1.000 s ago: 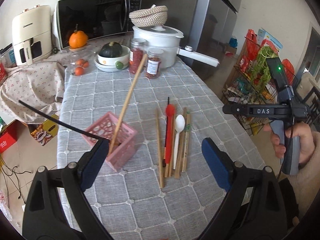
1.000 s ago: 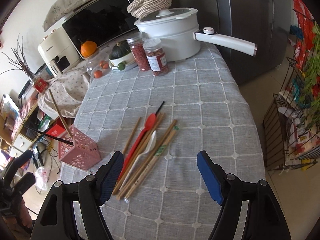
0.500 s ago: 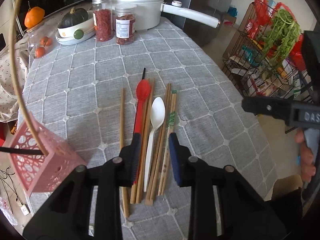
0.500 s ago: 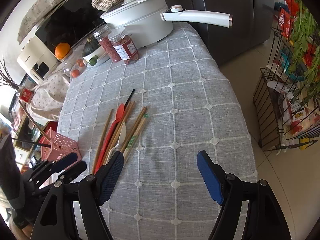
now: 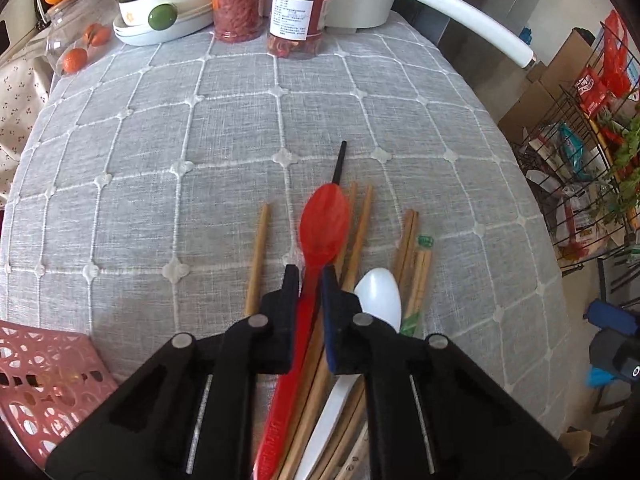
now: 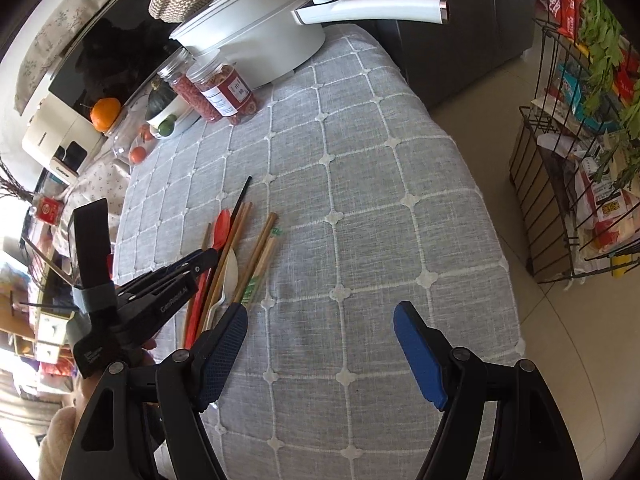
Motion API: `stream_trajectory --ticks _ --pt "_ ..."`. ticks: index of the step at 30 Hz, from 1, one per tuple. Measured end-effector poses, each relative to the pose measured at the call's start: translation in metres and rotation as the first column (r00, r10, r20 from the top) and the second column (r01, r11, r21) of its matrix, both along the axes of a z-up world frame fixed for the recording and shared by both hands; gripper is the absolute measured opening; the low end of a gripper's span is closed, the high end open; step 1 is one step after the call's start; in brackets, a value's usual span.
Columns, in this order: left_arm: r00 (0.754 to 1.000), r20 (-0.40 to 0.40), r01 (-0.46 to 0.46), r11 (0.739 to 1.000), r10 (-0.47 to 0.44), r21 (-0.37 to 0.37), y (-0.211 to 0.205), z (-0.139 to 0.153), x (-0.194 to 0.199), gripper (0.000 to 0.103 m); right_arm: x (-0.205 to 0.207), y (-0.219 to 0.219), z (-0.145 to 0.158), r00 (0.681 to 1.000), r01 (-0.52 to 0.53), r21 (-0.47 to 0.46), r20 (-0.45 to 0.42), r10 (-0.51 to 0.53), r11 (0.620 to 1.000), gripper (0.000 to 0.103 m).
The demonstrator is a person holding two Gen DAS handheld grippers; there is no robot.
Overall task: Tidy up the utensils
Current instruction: 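Grasp the red spoon from the pile with the left tool, then lift the red spoon with the left tool while the right tool grasps the white spoon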
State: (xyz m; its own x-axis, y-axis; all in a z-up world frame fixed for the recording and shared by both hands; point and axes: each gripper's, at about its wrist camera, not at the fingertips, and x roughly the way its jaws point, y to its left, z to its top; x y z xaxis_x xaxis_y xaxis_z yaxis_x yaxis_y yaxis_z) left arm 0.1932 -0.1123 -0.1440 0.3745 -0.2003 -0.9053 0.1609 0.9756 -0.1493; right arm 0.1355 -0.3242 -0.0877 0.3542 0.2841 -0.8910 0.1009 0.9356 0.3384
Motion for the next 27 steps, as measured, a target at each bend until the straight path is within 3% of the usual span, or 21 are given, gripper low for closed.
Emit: stream_trajectory --ticks 5,11,19,23,27 --pt "1.000 0.031 -0.003 1.000 0.003 -0.002 0.000 0.005 -0.003 0.009 0.002 0.002 -0.003 1.000 -0.005 -0.005 -0.006 0.005 1.000 0.077" --pt "0.990 0.129 0.056 0.998 -0.054 -0.010 -0.002 0.040 -0.028 0.009 0.002 0.006 -0.004 1.000 -0.007 -0.021 -0.006 0.007 1.000 0.077" --pt "0.947 0.281 0.170 0.985 -0.154 -0.035 0.008 0.097 -0.080 0.009 0.012 0.025 -0.009 1.000 -0.024 -0.005 -0.015 0.024 1.000 0.075" --pt "0.925 0.351 0.175 0.983 -0.144 -0.059 0.030 0.118 -0.099 0.009 0.022 0.050 -0.016 0.997 -0.070 0.028 -0.033 0.071 0.997 0.064" --pt "0.913 0.394 0.153 0.984 -0.103 -0.097 0.054 0.133 -0.110 0.009 0.033 0.075 -0.027 0.993 -0.103 0.071 -0.057 0.107 0.992 0.045"
